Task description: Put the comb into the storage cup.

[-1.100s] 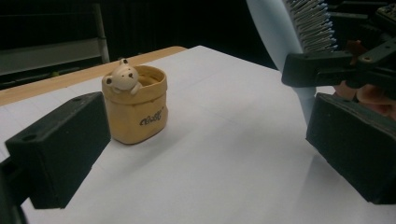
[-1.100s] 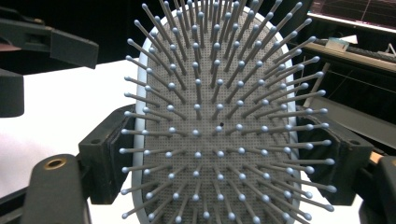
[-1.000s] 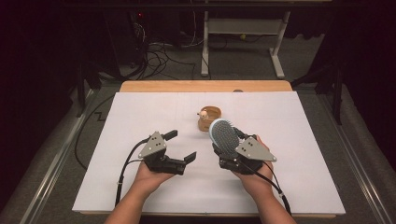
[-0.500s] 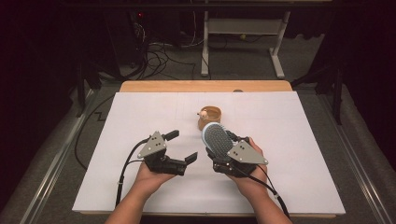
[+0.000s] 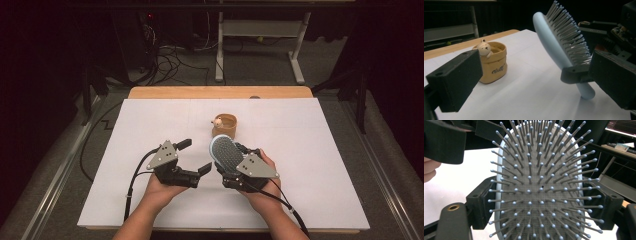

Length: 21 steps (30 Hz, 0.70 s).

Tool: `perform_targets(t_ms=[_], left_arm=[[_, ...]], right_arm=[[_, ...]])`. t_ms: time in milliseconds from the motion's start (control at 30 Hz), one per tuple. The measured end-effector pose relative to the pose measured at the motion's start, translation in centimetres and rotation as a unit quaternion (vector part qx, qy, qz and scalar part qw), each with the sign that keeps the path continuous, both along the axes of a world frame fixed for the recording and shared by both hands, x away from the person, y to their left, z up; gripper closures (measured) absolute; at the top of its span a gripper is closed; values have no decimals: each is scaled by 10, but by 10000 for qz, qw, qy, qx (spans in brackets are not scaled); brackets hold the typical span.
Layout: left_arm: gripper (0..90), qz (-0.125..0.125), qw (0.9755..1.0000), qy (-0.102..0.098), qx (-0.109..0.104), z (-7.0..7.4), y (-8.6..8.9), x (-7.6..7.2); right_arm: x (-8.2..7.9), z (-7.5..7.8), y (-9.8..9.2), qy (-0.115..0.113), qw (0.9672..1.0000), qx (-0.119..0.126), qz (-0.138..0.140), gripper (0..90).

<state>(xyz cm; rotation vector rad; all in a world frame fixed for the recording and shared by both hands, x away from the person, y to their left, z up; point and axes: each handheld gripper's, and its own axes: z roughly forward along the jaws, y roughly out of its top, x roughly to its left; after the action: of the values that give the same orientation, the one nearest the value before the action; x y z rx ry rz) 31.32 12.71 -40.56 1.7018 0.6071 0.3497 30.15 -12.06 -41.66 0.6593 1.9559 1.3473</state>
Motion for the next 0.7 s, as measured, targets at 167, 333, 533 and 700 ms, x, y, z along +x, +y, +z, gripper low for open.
perform_targets(t_ms=[167,333,533,700], left_arm=[[1,-18,10000,10,-32,2,-1,-1],[1,-45,10000,8,-60,4,-2,-2],[3,-63,9999,17,-82,5,-2,-3],[3,-92,9999,10,-78,6,-3,-3]], right_arm=[[-1,-1,4,-16,10000,-30,65,206],[-3,-4,9,-21,9998,-107,153,206],[-5,-6,14,-39,9997,-155,209,206],[-7,-7,18,-67,9995,-184,242,206]])
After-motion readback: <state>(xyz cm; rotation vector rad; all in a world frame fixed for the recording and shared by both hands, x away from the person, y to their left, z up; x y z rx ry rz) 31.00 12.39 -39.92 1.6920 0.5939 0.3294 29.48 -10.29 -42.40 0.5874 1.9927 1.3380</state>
